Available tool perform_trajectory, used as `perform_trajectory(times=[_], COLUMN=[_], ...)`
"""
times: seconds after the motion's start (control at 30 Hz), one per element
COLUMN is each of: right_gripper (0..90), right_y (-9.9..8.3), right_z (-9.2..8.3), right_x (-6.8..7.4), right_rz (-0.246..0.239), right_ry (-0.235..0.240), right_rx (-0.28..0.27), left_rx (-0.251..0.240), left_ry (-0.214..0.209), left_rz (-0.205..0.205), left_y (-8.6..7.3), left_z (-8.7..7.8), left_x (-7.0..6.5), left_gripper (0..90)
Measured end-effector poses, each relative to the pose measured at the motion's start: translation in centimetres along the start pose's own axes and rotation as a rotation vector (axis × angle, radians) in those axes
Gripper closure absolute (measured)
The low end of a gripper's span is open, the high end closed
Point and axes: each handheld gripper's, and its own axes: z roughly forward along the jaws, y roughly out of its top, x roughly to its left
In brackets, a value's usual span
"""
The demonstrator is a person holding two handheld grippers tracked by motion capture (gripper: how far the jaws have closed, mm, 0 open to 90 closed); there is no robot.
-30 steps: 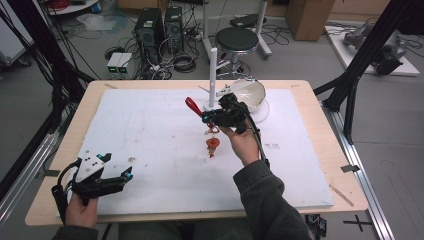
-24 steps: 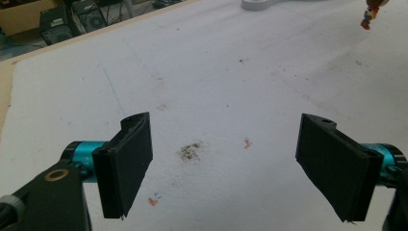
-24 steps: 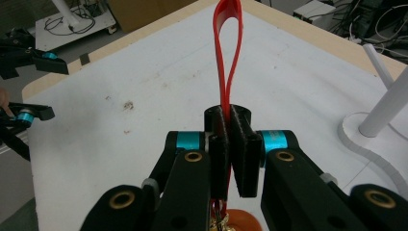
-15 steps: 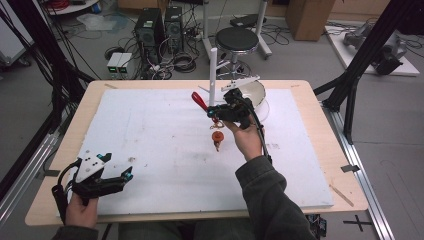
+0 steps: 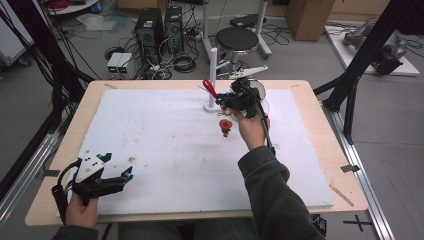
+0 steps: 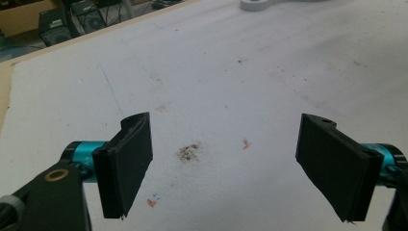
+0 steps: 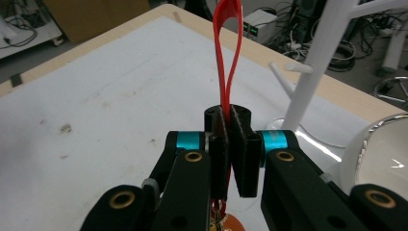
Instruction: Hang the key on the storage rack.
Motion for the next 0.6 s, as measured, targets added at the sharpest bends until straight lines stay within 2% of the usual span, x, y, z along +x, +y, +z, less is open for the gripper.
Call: perform_trajectory(times=[0.27,0.6], right_gripper=[86.3,86.3], right_y=[0.3,0.1], right_z=[0.8,1.9], right_x=[-1.2,-1.9], right_rz=[0.012,0.035], right_ry=[-0.061,-0.087], right_rx=[0.012,0.04], left_rx=[-0.004,-0.004], left_ry=[0.002,0.002], left_rz=[-0.005,-0.002], left_y=[0.0,0.0], left_z=[0.0,0.0], left_x=[0.0,0.0], left_gripper=[20.9,20.8])
